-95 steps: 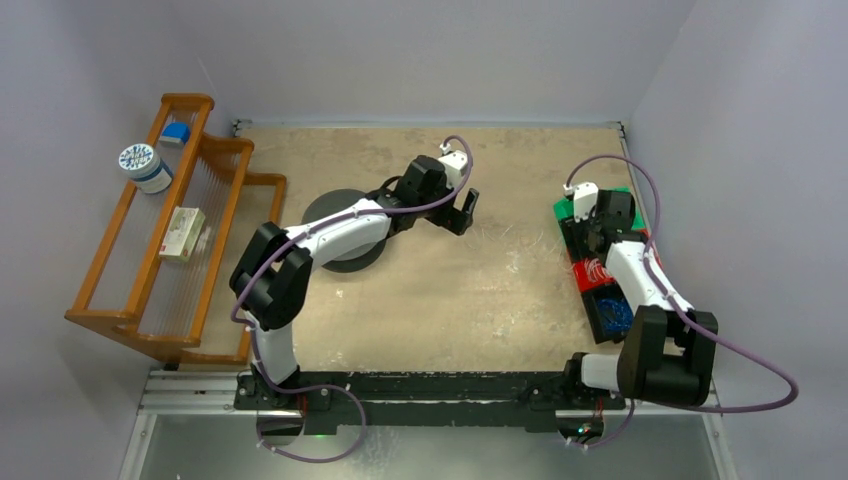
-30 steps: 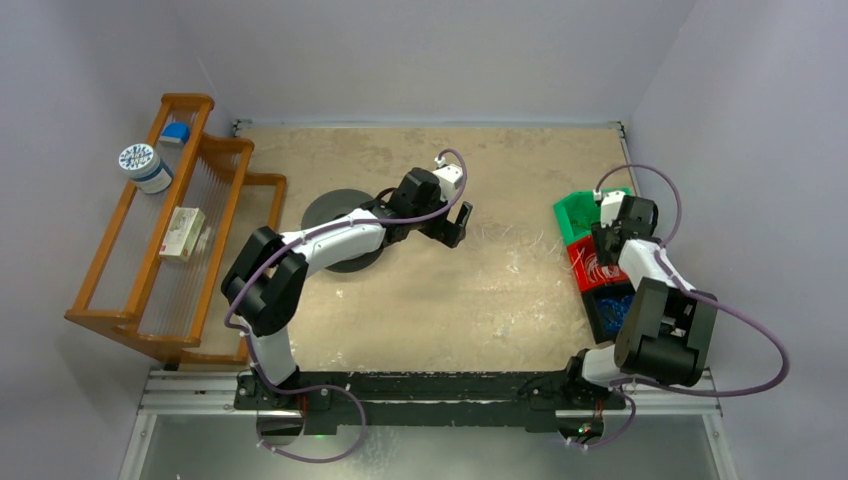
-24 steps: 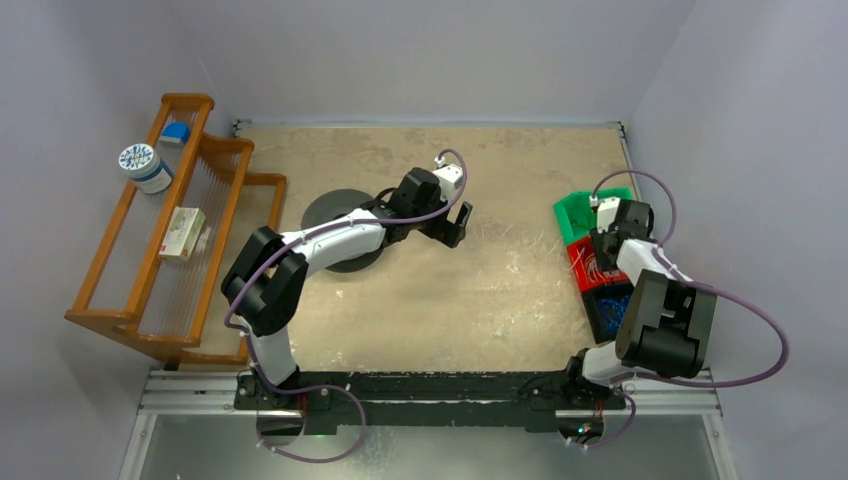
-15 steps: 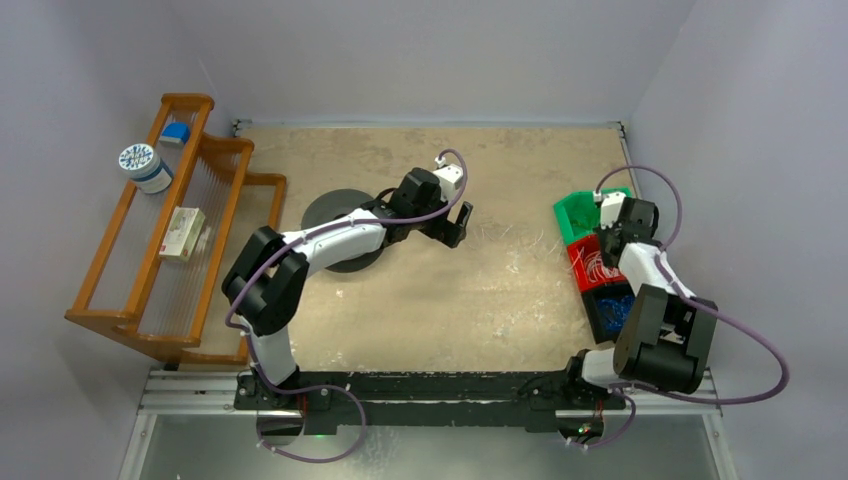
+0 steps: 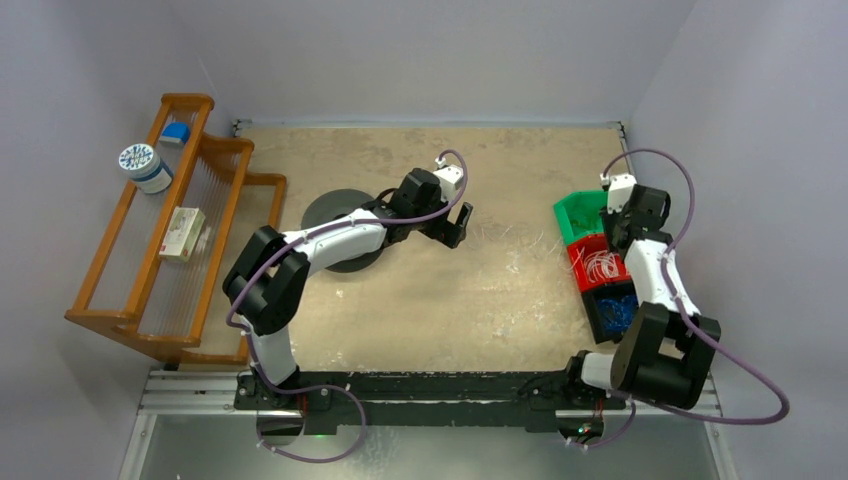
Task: Wrap the cables
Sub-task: Adjust the cable at the center of the board.
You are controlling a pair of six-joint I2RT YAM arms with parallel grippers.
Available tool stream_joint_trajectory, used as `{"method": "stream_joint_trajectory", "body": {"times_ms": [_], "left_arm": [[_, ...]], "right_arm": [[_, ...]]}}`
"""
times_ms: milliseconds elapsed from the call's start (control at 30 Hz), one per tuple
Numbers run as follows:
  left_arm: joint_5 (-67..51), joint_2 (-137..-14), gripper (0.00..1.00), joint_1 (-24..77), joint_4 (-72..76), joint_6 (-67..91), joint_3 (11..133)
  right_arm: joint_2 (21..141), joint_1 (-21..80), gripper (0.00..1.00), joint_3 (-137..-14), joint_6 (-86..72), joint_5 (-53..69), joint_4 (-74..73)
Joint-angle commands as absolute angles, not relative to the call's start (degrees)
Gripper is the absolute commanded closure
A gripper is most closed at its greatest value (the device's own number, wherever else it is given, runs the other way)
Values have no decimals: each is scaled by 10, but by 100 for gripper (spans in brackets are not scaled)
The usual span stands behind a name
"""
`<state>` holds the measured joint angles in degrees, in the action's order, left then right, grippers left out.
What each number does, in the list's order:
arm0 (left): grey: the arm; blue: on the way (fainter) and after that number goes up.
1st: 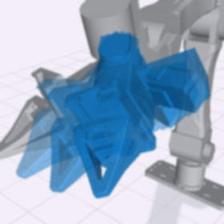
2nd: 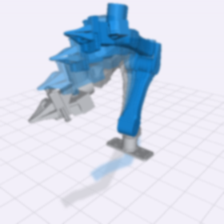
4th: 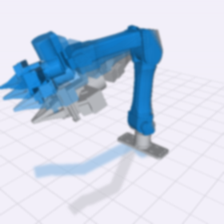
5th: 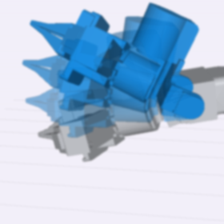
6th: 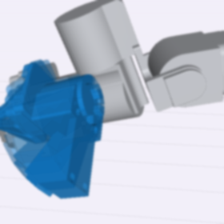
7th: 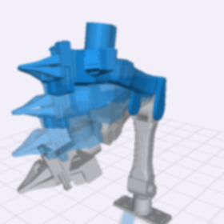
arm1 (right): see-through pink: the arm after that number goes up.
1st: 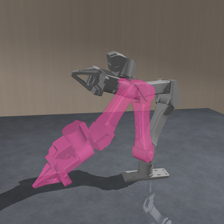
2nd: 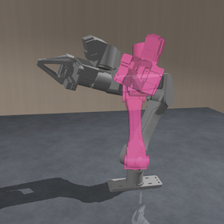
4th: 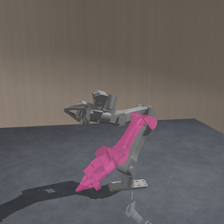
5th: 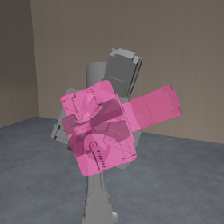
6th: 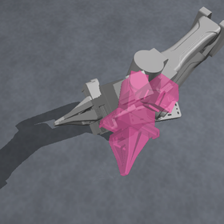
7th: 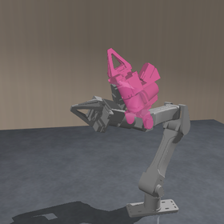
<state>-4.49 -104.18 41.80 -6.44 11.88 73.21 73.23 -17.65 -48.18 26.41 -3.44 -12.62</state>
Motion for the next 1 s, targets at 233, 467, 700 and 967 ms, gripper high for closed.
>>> {"method": "stream_joint_trajectory", "body": {"times_ms": [233,467,700,967], "left_arm": [[-51,-1044,3,421,-40,118,733],[-52,-1047,3,421,-41,118,733],[-53,-1047,3,421,-41,118,734],[-54,-1053,3,421,-43,120,736]], "right_arm": [[824,-176,45,-447,262,-50,-71],[832,-176,67,-441,259,-40,-60],[833,-177,73,-440,261,-36,-61],[830,-177,100,-442,260,-38,-60]]}}
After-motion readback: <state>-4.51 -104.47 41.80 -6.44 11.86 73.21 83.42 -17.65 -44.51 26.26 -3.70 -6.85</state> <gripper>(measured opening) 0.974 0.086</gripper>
